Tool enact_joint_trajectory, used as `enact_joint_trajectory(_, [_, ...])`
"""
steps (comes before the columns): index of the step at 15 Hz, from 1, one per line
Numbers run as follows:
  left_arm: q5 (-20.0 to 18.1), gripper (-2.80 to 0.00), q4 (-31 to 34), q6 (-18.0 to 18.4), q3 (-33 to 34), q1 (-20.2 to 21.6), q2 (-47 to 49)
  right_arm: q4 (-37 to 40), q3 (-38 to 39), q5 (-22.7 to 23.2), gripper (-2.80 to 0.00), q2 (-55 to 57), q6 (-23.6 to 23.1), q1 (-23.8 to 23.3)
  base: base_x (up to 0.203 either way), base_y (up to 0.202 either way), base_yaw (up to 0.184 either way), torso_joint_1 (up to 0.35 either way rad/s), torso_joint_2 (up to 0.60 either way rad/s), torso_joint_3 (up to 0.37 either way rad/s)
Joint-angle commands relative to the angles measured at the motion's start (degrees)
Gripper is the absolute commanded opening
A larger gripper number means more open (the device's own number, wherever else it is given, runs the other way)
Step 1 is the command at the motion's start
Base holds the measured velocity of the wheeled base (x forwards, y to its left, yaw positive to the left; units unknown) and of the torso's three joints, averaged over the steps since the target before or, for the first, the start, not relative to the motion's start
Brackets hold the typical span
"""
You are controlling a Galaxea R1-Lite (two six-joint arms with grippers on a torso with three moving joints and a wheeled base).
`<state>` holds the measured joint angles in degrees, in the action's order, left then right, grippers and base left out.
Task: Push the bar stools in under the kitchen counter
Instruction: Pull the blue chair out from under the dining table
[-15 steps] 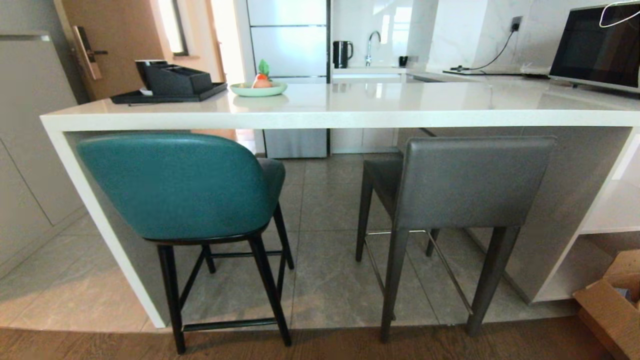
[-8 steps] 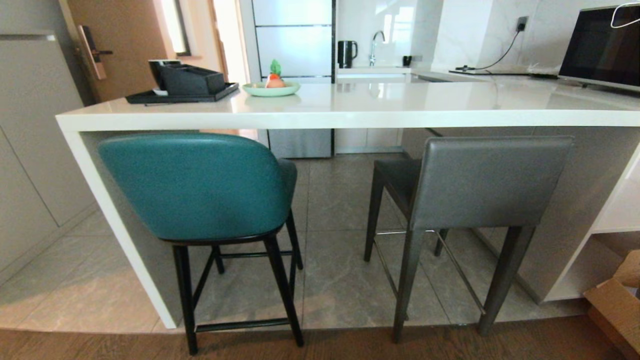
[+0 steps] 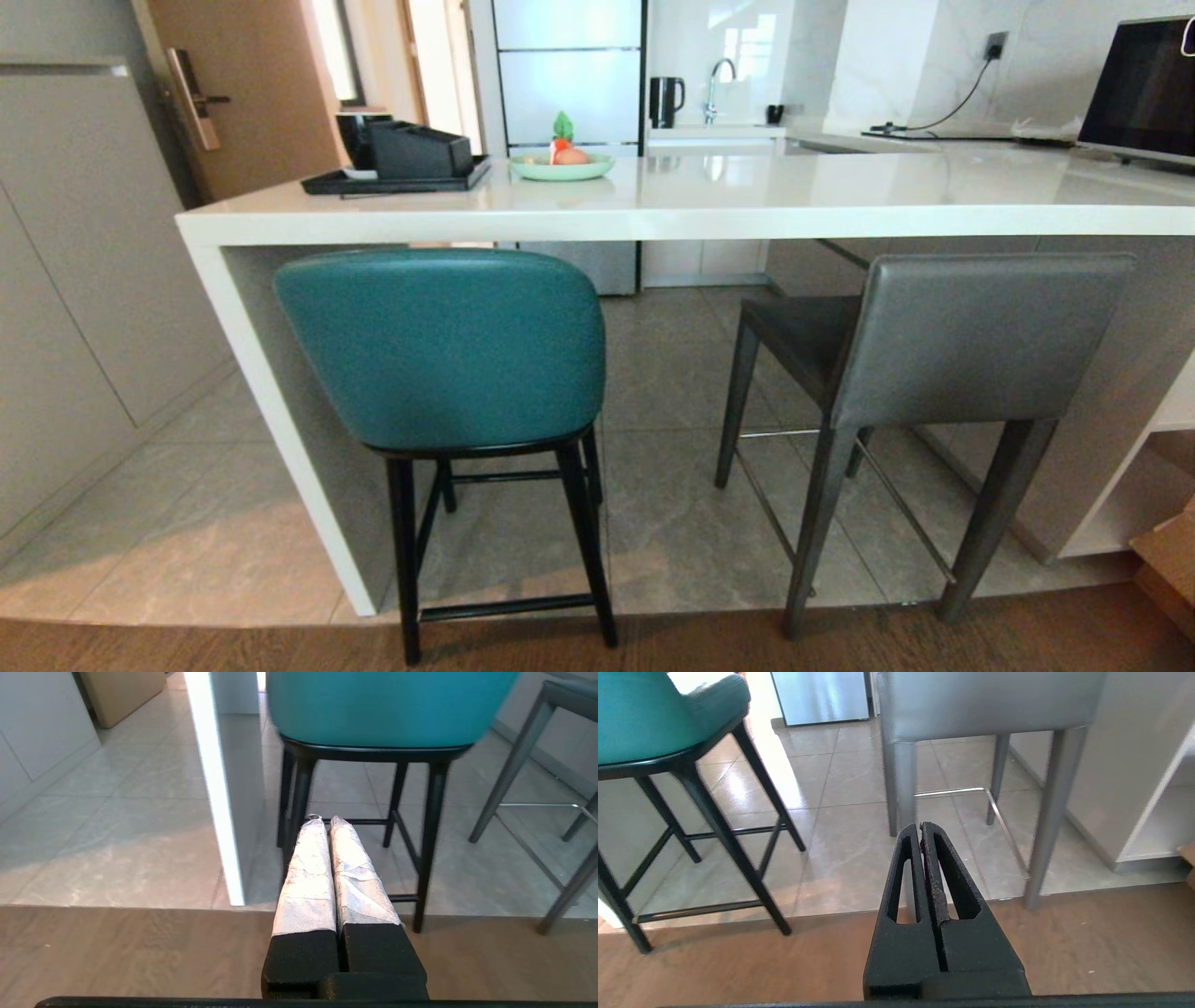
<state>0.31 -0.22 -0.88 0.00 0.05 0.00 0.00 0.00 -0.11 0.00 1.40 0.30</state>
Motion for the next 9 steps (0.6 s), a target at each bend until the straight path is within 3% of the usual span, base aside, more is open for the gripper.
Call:
enact_joint_trajectory(1, [0.0,-2.8,0.0,0.0,0.1,0.0,0.1,0.0,0.3,0.0,-2.8,0.1,0.0,0.0,0.0,0.192,-0.001,0.002,0.0,0.002])
enact_joint_trajectory(9, [0.0,-2.8,0.0,0.0,0.1,0.0,0.1,0.0,0.3,-0.1,-2.8,0.1,0.0,0.0,0.0,0.197,0.0,0.003,0.0,0.003])
